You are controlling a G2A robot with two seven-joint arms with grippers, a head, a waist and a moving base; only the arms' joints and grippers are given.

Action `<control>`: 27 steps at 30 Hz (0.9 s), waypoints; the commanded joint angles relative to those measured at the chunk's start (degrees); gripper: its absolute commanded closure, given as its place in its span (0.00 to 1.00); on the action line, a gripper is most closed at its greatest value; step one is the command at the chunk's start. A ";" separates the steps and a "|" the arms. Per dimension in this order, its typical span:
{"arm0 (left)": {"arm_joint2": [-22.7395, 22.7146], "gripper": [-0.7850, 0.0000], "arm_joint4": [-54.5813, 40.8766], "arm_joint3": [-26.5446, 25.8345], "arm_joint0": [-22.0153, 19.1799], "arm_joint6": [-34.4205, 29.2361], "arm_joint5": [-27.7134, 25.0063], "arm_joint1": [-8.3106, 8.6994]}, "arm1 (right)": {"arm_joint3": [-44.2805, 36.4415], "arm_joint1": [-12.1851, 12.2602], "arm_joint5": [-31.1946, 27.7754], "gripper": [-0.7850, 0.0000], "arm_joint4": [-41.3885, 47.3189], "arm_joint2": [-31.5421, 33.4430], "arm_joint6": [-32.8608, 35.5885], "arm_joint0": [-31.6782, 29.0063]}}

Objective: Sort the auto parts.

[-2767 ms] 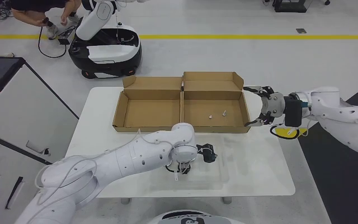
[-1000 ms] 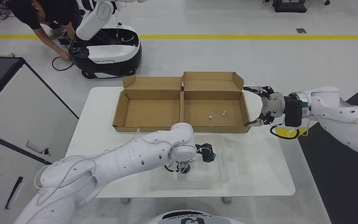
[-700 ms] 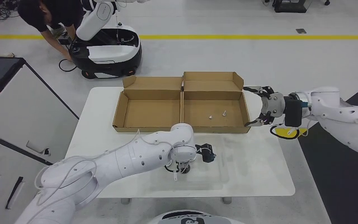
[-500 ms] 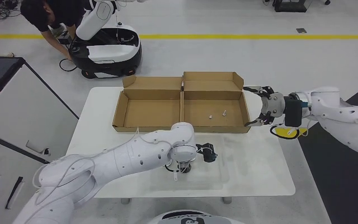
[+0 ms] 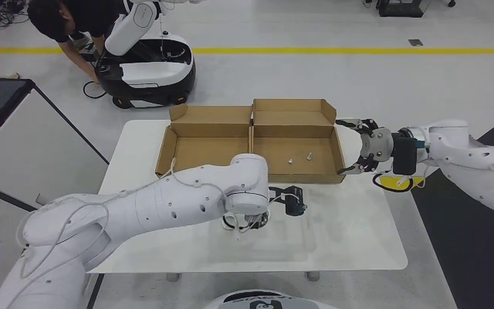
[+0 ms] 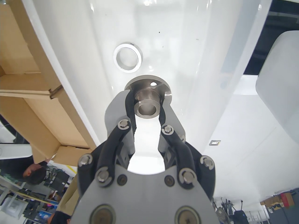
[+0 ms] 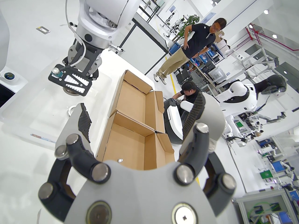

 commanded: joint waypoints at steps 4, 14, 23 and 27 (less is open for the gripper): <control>0.00 1.00 -1.27 -3.17 -2.84 0.00 0.23 1.47 | 0.00 0.00 0.00 0.00 0.00 0.00 0.00 0.00; 0.00 1.00 -5.98 -8.05 -10.03 0.00 1.99 3.32 | 0.00 0.00 0.00 0.00 0.00 0.00 0.00 0.00; -5.60 1.00 -10.33 -9.53 -10.32 4.11 1.11 4.90 | 0.00 0.00 0.00 0.00 0.00 0.00 0.00 0.00; -8.86 1.00 -11.14 -9.18 -7.62 7.77 -1.59 6.69 | 0.00 0.00 0.00 0.00 0.00 0.00 0.00 0.00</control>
